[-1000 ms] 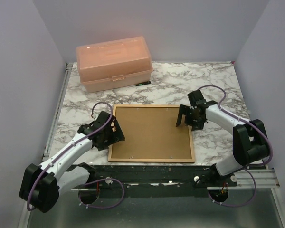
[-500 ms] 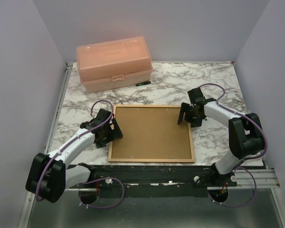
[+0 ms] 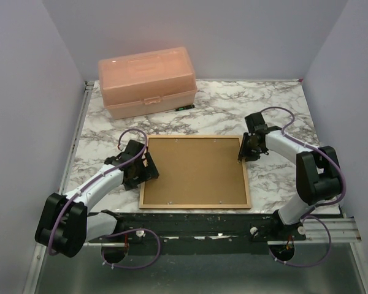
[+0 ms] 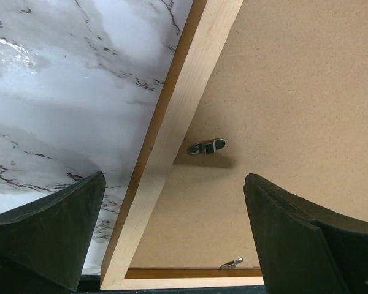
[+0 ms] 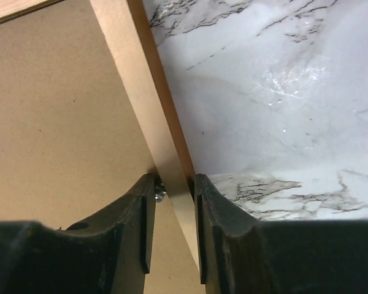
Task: Put the photo into the frame
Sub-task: Install the photo frame at the center of the board.
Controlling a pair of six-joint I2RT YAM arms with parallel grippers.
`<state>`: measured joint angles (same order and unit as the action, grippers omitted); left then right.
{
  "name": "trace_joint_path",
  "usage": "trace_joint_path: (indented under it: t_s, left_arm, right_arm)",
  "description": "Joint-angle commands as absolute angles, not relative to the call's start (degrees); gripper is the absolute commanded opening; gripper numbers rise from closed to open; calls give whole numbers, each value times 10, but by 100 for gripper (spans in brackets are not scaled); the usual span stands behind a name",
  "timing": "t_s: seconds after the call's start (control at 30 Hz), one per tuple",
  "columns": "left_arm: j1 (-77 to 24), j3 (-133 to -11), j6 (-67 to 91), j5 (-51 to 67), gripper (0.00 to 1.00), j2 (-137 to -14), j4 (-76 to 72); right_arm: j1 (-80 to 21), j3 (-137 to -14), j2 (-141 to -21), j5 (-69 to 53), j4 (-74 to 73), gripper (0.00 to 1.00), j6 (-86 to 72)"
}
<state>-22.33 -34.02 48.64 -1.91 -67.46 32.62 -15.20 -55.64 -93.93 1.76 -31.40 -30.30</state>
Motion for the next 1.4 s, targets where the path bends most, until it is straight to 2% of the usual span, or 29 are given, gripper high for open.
trace_joint_path:
  t_s: [0.0,0.2,0.4,0.47,0.53,0.6,0.67,0.77,0.87,1.27,1.37]
  left_arm:
    - [-219,-336,482,-5,97,-685,314]
    - [-219,-331,483,-3,97,-671,315]
    - [-219,-339,473,-16,97,-679,323]
    - [-219,-336,472,-9,96,-681,318]
    - [-220,-330,471,-1,95,-680,312]
    - [-220,-323,472,0,94,-677,305]
    - [-221,-321,472,17,93,-675,303]
    - [-229,-322,472,29,92,-670,306]
    - [-251,-319,484,33,92,-657,312]
    - [-335,-293,542,52,91,-577,329]
    - [-359,-280,565,48,90,-557,329]
  right_arm:
    - [-152,-551,-927,42,-321,27,-297]
    - [-151,-545,-926,66,-335,0,-293]
    - [-152,-541,-919,56,-333,2,-293]
    - [-151,-545,-913,46,-333,10,-291]
    - [-152,-549,-907,36,-337,35,-291]
    - [-151,-549,-896,24,-339,52,-292]
    - [-151,-545,-885,6,-335,66,-295]
    - [-151,-529,-874,-35,-324,80,-304]
    - [-152,-509,-869,-65,-312,86,-313]
    - [-151,-475,-851,-70,-307,89,-310]
    - [-151,-475,-839,-60,-314,93,-309]
